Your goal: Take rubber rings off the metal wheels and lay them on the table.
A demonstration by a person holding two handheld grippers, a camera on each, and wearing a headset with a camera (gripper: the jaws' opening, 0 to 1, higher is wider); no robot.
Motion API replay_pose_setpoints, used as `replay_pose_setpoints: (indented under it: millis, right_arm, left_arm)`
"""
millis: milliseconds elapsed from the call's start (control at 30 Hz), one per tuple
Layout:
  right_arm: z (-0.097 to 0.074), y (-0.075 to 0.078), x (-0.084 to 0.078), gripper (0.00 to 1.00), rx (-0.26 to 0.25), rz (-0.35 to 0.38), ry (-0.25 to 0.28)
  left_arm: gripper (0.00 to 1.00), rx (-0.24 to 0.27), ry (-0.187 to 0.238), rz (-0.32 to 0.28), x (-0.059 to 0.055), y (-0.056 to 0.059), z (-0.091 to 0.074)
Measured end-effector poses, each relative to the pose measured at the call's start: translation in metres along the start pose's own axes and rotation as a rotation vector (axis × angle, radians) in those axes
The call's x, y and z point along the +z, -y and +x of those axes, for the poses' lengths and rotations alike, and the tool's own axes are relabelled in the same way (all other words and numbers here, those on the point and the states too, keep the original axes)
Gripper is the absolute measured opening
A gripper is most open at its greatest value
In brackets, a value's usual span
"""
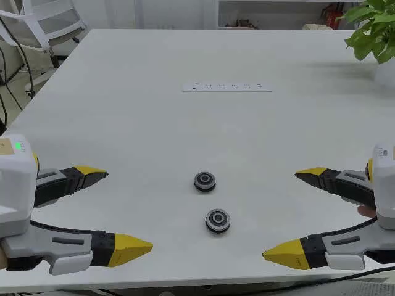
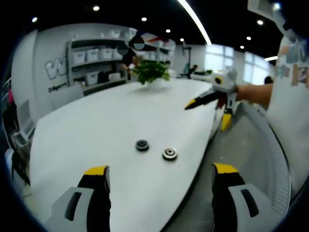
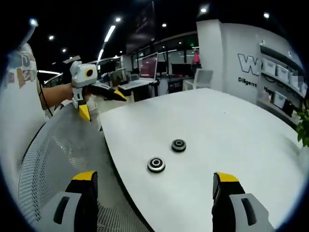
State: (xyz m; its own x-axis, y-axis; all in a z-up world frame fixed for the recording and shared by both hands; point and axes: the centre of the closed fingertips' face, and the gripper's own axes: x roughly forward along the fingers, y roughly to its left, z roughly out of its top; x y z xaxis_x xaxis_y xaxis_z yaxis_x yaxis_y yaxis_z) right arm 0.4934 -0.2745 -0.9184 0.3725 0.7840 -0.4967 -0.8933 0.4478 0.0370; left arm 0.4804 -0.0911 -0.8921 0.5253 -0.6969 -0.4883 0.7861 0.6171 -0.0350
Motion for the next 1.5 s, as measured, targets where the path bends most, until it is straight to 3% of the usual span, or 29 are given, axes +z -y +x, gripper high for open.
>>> replay_pose_setpoints:
  millis: [300,400,733,1500]
  right_arm:
    - [0.0034,-0.0076,-0.0033,0.95,0.028,-0.029,-0.033]
    - [0.0039,-0.0079,-0.0054,0.88,0.031,-0.037,-0.049]
    - [0.0047,-0.0064,-0.0023,0.99,0.019,-0.07,-0.019]
    - [0.0042,-0.0018,-0.0078,0.99,0.009,-0.03,-0.027]
  left_arm:
    - [0.87,0.001,0.001,0.0,-0.0007,0.0003,-0.0004]
    - [0.87,0.003,0.001,-0.002,-0.0008,-0.0005,-0.0007]
    - [0.87,0.005,-0.001,-0.003,-0.0016,-0.0019,-0.0023]
    - [0.91,0.007,-0.011,0.003,-0.0041,-0.0036,0.0018]
